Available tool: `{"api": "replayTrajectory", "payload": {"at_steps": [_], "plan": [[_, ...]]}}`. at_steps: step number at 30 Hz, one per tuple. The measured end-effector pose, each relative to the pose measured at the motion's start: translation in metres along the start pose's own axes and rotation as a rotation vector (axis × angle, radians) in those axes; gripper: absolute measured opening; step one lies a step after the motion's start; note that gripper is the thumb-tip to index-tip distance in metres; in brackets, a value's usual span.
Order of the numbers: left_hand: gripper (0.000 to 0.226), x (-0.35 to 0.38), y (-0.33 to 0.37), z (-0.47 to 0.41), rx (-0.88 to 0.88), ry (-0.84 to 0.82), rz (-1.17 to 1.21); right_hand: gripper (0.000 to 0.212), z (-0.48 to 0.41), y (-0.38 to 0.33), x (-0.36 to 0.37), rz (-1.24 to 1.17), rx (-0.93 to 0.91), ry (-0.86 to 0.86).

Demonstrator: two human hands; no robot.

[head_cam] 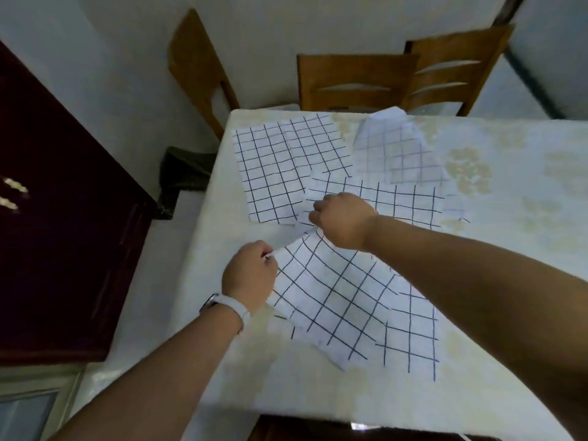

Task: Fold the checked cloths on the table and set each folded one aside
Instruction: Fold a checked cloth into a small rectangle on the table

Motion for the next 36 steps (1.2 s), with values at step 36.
{"api": "replayTrajectory", "payload": {"at_steps": [36], "plan": [[0.021, 0.189, 0.027, 0.108, 0.653, -0.484, -0.52, 0.045, 0.155, -0.001, 0.182, -0.373, 0.291, -0.296]]}}
Point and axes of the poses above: each hand's wrist, its own z-axis away from the middle knuckle, its own x-axis out of the palm, y = z × x, the point moved 8 cm from there along -z, towards the middle knuckle, and after that the axes turned 4 degrees about z, right-handed, at the moved point
